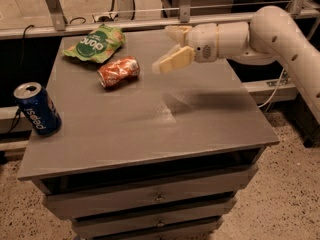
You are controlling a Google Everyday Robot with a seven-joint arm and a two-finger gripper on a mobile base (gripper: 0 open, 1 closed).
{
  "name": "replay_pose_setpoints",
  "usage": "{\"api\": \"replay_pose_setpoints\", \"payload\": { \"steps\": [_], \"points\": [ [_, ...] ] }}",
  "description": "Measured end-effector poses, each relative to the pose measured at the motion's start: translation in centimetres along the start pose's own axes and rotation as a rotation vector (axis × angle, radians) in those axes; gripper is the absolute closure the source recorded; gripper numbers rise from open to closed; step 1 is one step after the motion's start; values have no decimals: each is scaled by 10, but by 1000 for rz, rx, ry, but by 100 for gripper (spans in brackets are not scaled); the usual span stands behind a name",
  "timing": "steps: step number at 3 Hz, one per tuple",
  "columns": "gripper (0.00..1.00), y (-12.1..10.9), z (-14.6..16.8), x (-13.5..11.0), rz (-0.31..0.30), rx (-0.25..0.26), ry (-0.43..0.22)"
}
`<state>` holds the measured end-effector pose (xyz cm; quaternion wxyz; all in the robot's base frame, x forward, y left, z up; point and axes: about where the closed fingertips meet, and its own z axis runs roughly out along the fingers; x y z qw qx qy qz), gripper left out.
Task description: Knock coke can over
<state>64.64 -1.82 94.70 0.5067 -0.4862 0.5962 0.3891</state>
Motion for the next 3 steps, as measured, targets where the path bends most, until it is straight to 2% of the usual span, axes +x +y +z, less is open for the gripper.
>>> {"api": "replay_pose_setpoints", "payload": {
  "steps": [1,2,3],
  "points": [
    [0,-17,-43,1,-60,59,62],
    [0,-34,-79,14,-79,101,124],
    [0,-36,-83,13,-83,106,129]
  ]
}}
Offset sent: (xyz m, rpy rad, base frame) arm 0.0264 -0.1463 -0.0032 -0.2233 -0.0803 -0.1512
